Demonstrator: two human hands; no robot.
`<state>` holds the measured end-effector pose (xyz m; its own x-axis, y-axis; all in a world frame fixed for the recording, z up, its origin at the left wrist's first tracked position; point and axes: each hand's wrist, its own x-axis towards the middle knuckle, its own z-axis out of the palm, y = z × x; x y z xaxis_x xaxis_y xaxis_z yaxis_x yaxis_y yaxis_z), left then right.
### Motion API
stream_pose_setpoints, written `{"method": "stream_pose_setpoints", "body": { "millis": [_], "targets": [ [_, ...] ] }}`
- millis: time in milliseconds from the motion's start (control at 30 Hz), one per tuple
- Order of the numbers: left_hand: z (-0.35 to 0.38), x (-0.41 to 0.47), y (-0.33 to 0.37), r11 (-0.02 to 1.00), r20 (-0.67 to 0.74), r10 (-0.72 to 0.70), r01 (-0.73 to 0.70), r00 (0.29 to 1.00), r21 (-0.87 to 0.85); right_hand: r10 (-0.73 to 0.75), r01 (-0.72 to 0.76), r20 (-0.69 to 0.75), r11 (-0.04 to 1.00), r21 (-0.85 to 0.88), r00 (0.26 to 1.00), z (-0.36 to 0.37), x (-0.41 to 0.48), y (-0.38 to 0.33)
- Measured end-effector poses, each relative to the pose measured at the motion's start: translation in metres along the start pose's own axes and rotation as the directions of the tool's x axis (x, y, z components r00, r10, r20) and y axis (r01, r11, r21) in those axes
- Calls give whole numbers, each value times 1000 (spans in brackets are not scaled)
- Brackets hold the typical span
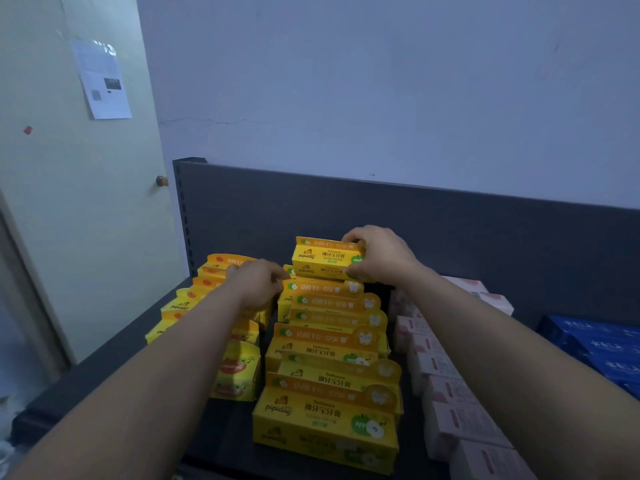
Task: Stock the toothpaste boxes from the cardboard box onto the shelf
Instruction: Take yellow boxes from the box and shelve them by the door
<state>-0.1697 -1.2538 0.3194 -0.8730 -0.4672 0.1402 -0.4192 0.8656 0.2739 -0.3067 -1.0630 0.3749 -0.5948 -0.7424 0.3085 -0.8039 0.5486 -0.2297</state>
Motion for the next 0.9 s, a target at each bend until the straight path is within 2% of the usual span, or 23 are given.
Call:
{"method": "stream_pose_setpoints", "body": {
  "millis": [133, 300, 400, 600, 667, 800, 900],
  "targets": [
    [-3, -4, -6, 998, 15, 24, -23, 1000, -66, -16, 16, 32, 1000, 13, 999, -2, 4, -5],
    [-3, -9, -9, 992, 27, 28, -24, 999, -127, -48, 50, -43, 998, 30, 998, -6, 9, -12],
    [-4, -9, -9, 990, 29, 24, -20, 999, -138, -47, 48, 46, 999, -22, 998, -2, 9, -13],
    [-2, -6, -11, 983, 16, 8, -5, 1000, -181, -21, 18, 146, 1000, 20, 989, 5, 11, -7],
    [-2, -5, -11, 982, 9, 0, 2, 1000, -187, -28, 36, 166, 998, -47, 986, 4, 10, -8],
    [-2, -7, -11, 983, 7, 3, -1, 1000, -185, -77, 116, 132, 942, -315, 988, 5, 4, -8],
    [-4, -10, -8, 984, -10, -8, 6, 1000, -180, -112, 127, 64, 939, -319, 992, 3, -2, -4]
  ]
}}
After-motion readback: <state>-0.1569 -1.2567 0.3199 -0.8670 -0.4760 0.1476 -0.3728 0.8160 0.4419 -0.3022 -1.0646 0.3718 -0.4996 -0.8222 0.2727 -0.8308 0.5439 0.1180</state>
